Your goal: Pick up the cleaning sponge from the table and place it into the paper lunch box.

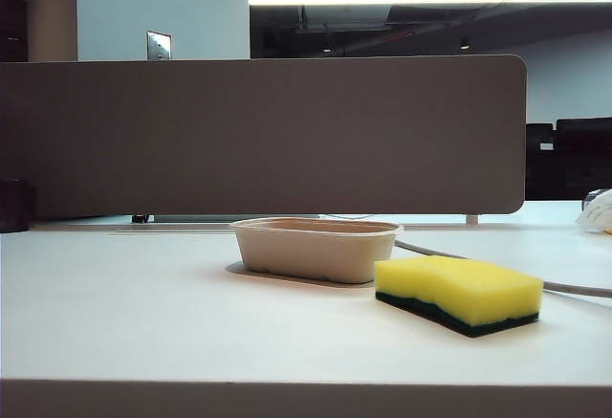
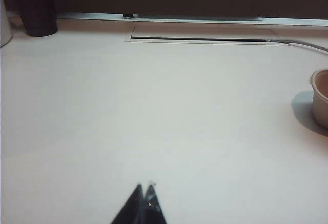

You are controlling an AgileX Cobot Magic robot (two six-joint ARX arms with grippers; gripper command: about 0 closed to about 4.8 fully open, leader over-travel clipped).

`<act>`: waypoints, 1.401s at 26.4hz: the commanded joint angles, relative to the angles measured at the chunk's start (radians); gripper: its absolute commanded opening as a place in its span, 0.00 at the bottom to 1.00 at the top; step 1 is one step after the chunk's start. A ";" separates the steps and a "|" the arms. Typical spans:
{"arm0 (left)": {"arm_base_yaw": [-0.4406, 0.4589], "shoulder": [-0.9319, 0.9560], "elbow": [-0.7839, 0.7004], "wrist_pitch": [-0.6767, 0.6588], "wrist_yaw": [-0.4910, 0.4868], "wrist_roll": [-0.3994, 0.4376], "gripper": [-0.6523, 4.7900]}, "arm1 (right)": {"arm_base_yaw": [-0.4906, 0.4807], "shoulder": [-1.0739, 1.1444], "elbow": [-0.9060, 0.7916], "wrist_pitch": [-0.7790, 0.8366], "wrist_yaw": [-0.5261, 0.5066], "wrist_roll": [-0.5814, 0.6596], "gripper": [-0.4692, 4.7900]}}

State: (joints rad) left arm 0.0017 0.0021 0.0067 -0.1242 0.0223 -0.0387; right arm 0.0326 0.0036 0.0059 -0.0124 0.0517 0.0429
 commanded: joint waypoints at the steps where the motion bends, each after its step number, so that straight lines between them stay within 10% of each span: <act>1: 0.000 0.001 0.001 0.006 0.000 0.001 0.11 | 0.000 0.000 0.004 0.021 -0.002 -0.002 0.07; 13: -0.029 0.000 0.001 0.006 -0.003 0.001 0.11 | 0.000 0.000 0.004 0.017 -0.030 0.032 0.07; 27: -0.415 0.127 0.001 0.006 0.000 0.001 0.11 | 0.000 0.000 0.034 -0.021 -0.215 0.402 0.07; 37: -0.537 0.188 0.001 0.006 0.000 0.001 0.11 | 0.004 0.075 0.163 -0.319 -0.354 0.420 0.07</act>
State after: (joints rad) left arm -0.5365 0.1902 0.0067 -0.1303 0.0227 -0.0387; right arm 0.0334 0.0563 0.1467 -0.3023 -0.2844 0.4564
